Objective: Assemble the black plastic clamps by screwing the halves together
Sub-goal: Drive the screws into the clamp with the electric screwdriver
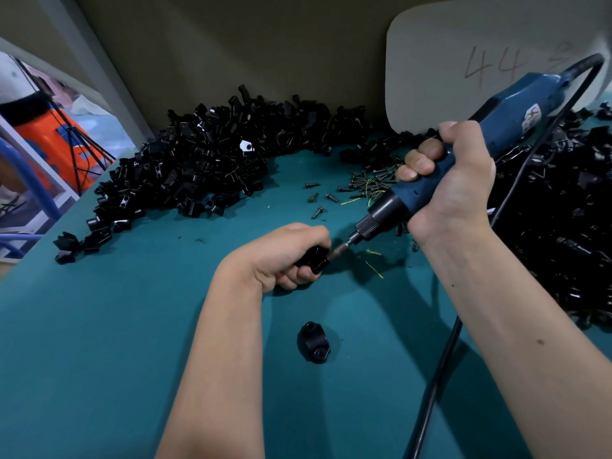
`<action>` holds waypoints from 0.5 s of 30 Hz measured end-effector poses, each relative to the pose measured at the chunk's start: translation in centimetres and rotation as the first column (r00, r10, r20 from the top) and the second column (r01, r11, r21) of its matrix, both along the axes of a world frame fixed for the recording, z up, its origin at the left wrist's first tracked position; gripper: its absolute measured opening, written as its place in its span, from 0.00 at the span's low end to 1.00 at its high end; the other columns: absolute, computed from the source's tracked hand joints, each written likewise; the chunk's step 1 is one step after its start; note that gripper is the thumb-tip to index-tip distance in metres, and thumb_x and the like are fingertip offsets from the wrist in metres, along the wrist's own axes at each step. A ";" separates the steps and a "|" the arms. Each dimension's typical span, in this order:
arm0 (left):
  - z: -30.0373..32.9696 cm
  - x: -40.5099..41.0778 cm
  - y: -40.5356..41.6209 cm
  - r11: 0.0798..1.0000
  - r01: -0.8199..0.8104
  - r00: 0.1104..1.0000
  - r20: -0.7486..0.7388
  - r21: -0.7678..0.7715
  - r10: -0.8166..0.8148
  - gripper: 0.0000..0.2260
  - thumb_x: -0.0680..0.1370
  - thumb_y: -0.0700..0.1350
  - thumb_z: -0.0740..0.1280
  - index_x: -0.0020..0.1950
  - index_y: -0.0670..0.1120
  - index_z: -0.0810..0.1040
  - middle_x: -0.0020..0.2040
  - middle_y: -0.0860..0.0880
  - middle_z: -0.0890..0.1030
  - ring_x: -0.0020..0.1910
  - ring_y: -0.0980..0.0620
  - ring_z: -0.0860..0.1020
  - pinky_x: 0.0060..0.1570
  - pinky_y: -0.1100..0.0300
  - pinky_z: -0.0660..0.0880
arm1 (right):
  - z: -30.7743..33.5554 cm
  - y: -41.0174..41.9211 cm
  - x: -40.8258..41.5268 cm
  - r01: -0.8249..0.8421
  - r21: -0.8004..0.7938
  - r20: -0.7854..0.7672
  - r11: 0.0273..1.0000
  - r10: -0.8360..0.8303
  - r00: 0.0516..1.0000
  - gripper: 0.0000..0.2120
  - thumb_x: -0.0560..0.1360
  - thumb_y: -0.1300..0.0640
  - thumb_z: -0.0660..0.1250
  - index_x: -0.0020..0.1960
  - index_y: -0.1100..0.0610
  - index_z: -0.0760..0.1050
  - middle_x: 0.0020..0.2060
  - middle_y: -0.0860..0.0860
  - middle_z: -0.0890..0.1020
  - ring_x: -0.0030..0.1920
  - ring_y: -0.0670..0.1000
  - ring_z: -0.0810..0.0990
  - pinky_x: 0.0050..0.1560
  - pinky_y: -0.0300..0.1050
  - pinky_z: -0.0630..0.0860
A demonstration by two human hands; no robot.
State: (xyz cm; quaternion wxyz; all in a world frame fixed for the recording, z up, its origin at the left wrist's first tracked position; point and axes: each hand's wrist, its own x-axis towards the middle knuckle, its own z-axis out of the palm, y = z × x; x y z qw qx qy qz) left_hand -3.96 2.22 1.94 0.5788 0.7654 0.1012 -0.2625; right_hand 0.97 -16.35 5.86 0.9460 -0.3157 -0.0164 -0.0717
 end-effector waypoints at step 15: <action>-0.1 -0.1 -0.1 0.998 -0.066 0.997 0.031 -0.007 0.066 0.08 0.80 0.46 0.59 0.42 0.47 0.69 0.26 0.47 0.67 0.22 0.55 0.59 0.21 0.70 0.53 | 0.5 0.4 -0.7 0.080 -0.020 0.036 0.997 -0.080 0.996 0.10 0.76 0.65 0.63 0.40 0.56 0.64 0.28 0.50 0.68 0.26 0.49 0.65 0.28 0.41 0.65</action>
